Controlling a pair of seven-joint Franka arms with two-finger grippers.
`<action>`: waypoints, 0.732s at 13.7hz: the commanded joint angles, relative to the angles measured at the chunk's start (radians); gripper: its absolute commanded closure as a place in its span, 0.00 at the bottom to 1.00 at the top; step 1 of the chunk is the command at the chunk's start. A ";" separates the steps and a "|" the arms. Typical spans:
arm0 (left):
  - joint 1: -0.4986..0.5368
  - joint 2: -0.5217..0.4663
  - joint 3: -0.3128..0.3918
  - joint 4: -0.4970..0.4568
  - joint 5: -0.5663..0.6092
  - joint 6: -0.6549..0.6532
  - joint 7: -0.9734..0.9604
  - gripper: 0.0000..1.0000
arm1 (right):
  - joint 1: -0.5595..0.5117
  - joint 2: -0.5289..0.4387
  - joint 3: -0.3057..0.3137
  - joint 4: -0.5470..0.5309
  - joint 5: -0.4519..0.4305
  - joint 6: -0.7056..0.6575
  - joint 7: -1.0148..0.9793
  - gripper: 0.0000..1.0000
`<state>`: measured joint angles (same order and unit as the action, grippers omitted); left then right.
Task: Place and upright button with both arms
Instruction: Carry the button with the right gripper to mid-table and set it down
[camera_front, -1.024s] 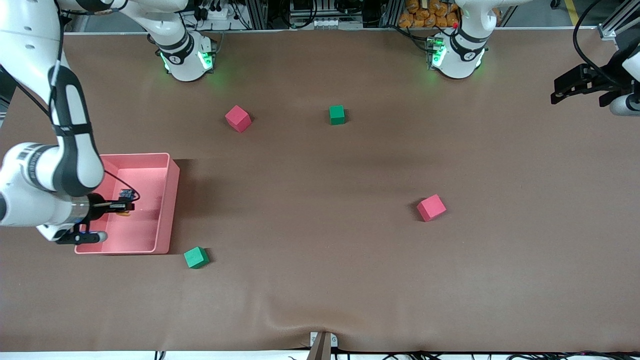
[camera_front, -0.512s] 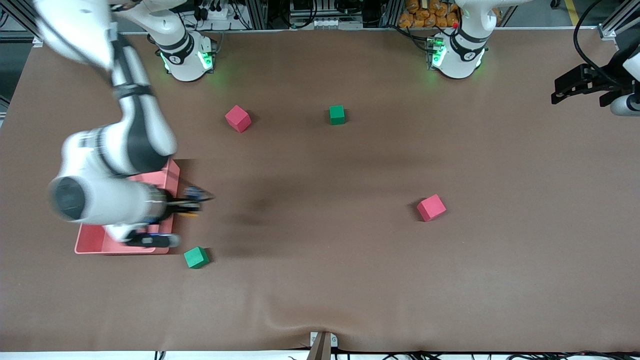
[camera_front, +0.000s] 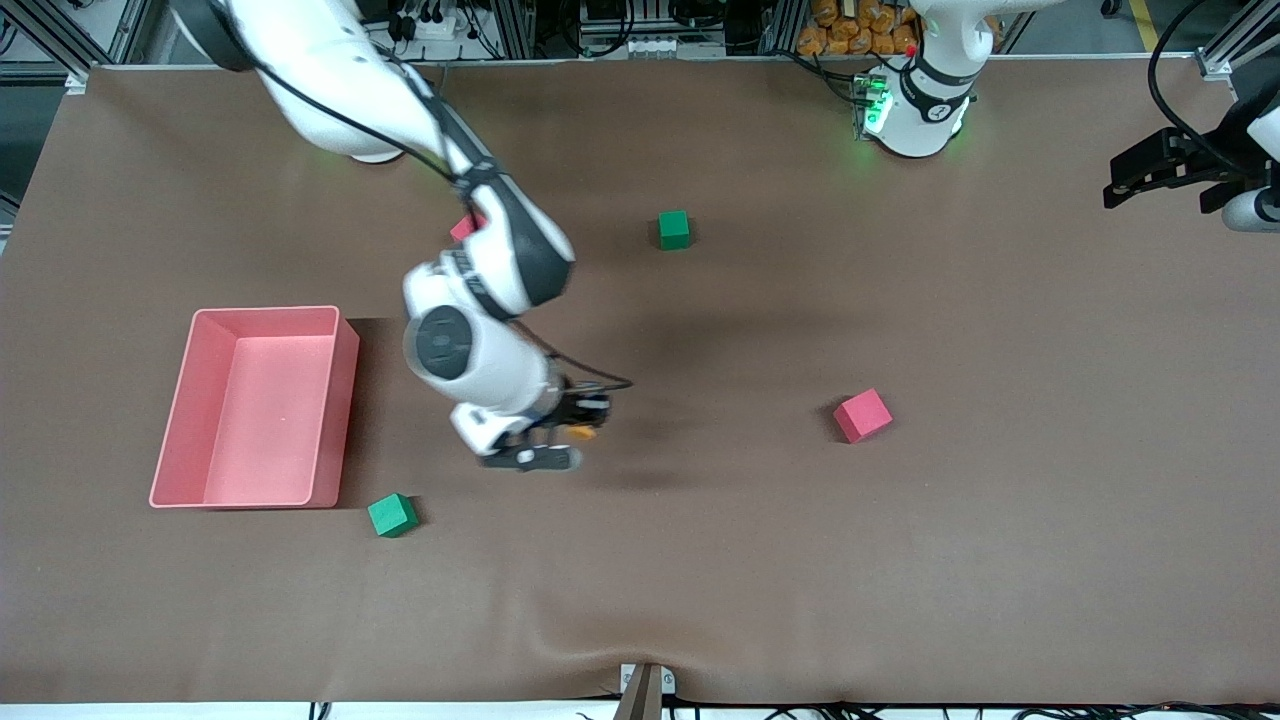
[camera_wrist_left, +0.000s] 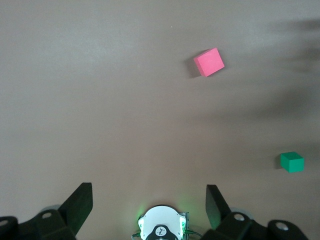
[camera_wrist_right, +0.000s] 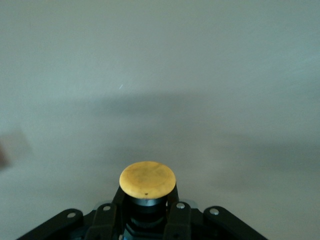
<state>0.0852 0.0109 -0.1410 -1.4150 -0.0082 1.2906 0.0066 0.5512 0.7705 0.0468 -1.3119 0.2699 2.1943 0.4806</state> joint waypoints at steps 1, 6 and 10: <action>0.010 -0.014 -0.008 -0.001 0.014 -0.020 0.009 0.00 | 0.068 0.108 -0.002 0.078 0.008 0.047 0.010 1.00; 0.008 -0.014 -0.009 0.001 0.014 -0.027 0.009 0.00 | 0.159 0.219 0.001 0.175 -0.126 0.044 0.024 1.00; 0.007 -0.014 -0.012 0.001 0.014 -0.031 0.010 0.00 | 0.176 0.233 0.002 0.175 -0.132 0.056 0.041 0.99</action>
<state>0.0852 0.0109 -0.1433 -1.4147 -0.0082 1.2775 0.0066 0.7206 0.9709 0.0488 -1.1856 0.1604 2.2577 0.5005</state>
